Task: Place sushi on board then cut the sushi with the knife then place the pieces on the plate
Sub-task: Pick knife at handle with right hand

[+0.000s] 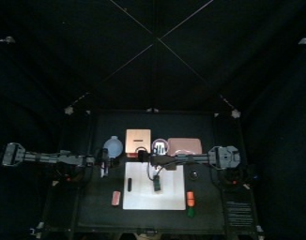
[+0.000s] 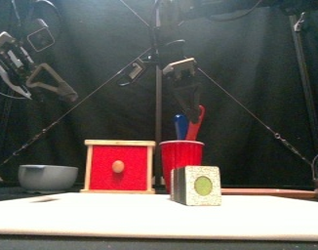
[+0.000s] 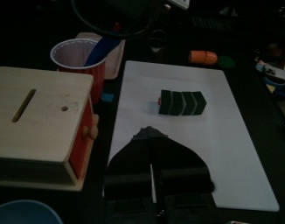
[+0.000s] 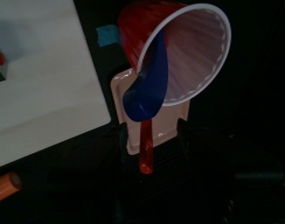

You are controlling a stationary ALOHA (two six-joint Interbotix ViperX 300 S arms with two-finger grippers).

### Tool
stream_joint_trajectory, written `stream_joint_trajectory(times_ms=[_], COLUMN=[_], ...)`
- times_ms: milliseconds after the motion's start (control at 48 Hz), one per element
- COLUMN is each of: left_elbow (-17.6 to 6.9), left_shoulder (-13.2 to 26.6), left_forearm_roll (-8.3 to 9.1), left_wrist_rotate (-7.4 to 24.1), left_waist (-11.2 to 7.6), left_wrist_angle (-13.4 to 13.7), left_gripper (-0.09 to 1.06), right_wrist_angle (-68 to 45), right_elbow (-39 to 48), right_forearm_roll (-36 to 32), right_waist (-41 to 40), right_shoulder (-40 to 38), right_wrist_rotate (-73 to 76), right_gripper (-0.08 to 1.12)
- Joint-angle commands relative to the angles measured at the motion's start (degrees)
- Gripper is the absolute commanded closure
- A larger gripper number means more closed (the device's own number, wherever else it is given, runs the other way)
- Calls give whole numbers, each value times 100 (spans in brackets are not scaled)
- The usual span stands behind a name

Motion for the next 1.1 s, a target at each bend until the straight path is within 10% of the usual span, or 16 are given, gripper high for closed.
stream_joint_trajectory(times_ms=[21, 1104], left_elbow=[-70, -9], left_shoulder=[9, 9], left_forearm_roll=[0, -9], left_wrist_rotate=[0, 0], left_waist=[26, 26], left_wrist_angle=[-26, -26], left_gripper=[100, 100], right_wrist_angle=[0, -44], right_elbow=[-53, -88], right_forearm_roll=[-26, 97], right_waist=[-114, -202], right_shoulder=[-114, -88], right_wrist_rotate=[-26, -79], right_gripper=[21, 70])
